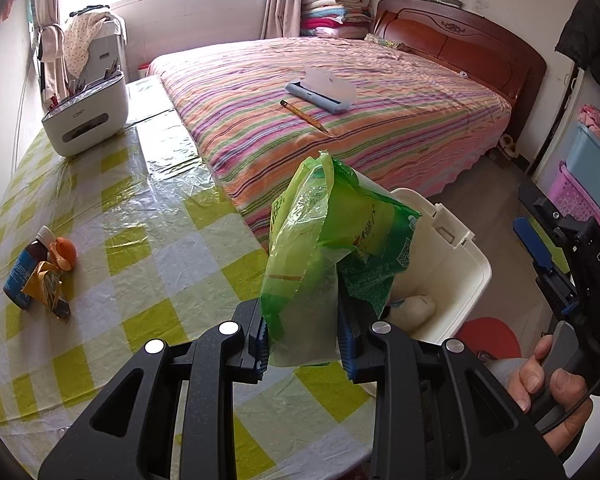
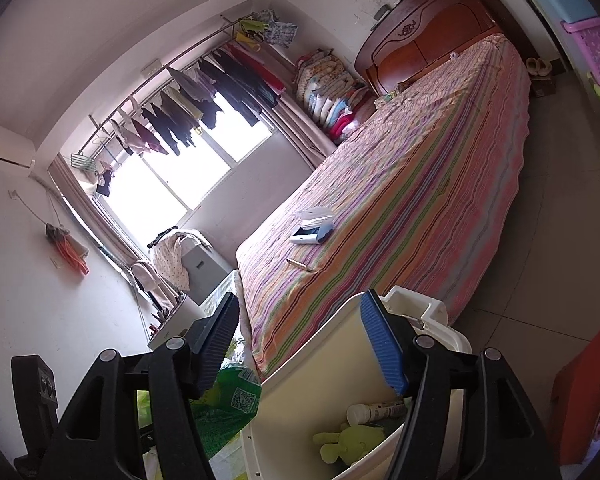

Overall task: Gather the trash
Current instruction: 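Lower the green bag into the bin and open the left tool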

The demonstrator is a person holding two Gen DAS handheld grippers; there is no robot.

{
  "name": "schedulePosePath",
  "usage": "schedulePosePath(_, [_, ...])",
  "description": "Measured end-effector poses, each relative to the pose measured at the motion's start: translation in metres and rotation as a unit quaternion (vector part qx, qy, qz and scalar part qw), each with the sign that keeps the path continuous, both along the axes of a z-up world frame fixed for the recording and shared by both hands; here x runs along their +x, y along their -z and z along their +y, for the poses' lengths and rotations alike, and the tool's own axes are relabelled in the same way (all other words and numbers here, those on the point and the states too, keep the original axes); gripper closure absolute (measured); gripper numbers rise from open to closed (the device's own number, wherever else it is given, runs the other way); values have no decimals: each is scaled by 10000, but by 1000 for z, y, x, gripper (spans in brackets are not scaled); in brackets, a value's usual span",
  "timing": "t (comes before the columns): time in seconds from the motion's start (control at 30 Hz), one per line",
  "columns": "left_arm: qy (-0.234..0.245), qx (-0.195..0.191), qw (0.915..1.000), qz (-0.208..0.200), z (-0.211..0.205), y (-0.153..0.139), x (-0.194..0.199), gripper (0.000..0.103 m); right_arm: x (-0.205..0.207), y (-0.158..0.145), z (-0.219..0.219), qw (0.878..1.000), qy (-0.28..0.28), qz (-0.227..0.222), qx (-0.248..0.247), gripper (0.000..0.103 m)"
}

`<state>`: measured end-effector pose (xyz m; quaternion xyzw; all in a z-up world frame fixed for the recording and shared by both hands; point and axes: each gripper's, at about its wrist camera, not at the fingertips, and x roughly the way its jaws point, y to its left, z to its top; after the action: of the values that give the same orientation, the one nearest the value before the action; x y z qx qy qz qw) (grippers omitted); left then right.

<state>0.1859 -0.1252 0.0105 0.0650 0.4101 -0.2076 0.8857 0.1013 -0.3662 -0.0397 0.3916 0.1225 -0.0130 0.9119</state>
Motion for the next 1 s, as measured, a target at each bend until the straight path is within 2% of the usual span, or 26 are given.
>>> schedulePosePath(0.17, [144,211,9997,28,-29,5,4,75,-5,1,-7,9998,77,-88,140,41])
schedulePosePath(0.43, [146,333,9991,213,-53,12,18,74,-8,4,-15,9994,30,-102,318,41])
schedulePosePath(0.6, [283,425,9986,117,-69,10,18,63,-9,6,-15,9993,-14,-101,350,41])
schedulePosePath(0.67, [269,392,9988,66,-72,8,18,47,-9,6,-15,9993,-51,-83,351,41])
schedulePosePath(0.77, [236,278,9993,-26,-73,3,16,35,-9,6,-15,9993,-56,-83,355,41])
schedulePosePath(1.0, [314,637,9970,-304,-61,-2,3,34,-8,5,-13,9993,-85,-50,359,41])
